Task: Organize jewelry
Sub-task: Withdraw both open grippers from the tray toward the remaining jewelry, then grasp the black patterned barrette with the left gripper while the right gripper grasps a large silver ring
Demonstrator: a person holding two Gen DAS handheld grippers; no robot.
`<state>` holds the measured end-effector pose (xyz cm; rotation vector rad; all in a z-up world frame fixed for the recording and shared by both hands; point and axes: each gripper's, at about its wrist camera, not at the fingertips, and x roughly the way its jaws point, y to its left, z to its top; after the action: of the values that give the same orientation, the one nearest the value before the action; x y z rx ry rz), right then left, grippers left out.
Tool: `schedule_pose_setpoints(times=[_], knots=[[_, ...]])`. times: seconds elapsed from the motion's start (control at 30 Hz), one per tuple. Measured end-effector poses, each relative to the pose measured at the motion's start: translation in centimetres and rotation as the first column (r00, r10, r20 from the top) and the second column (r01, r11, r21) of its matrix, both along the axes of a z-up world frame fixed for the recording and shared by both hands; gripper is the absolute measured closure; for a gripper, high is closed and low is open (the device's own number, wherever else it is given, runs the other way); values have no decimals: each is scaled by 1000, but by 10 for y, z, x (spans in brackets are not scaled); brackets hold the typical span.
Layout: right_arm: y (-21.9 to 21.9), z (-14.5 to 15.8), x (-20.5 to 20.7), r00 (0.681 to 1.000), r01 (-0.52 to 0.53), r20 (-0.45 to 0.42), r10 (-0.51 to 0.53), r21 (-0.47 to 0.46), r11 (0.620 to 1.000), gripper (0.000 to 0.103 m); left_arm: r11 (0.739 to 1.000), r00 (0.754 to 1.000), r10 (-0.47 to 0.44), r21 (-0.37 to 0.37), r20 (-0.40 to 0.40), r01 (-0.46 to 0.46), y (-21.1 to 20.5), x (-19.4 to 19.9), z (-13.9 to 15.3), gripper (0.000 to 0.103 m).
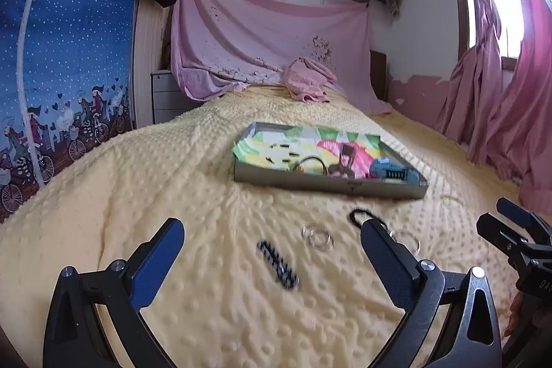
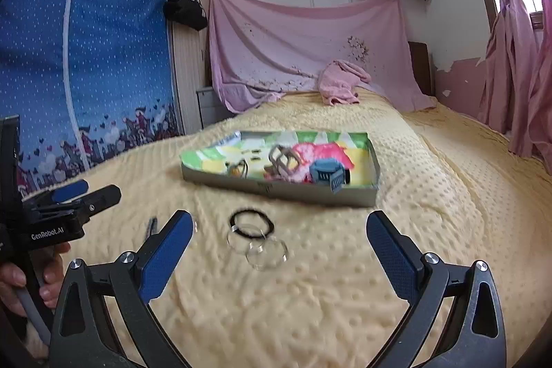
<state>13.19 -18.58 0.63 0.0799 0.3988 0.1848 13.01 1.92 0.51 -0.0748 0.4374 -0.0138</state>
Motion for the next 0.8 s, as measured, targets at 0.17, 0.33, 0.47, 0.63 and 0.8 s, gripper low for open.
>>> schedule_pose_setpoints(times=[0.17, 0.33, 0.47, 0.63, 0.8], knots=[[-8, -12, -1, 999, -2, -44, 3, 4, 1000, 4, 999, 999, -12, 33, -39, 13, -2, 1, -10, 0], [-6, -19, 7, 997, -7, -79, 8, 3, 1000, 4, 999, 998, -11, 29, -66, 13, -1, 5, -16, 0], [0, -23, 13, 995, -19, -102, 17, -14, 1000, 4, 999, 996, -23, 29, -88, 26, -2, 9, -21, 0], [6, -26, 21, 994, -24, -111, 21, -29, 999, 4, 998, 993, -47, 25, -109, 50, -5, 15, -26, 1], [8, -34, 34, 992, -33, -126, 30, -17, 999, 4, 996, 987, -78, 22, -139, 82, -10, 24, -30, 19]])
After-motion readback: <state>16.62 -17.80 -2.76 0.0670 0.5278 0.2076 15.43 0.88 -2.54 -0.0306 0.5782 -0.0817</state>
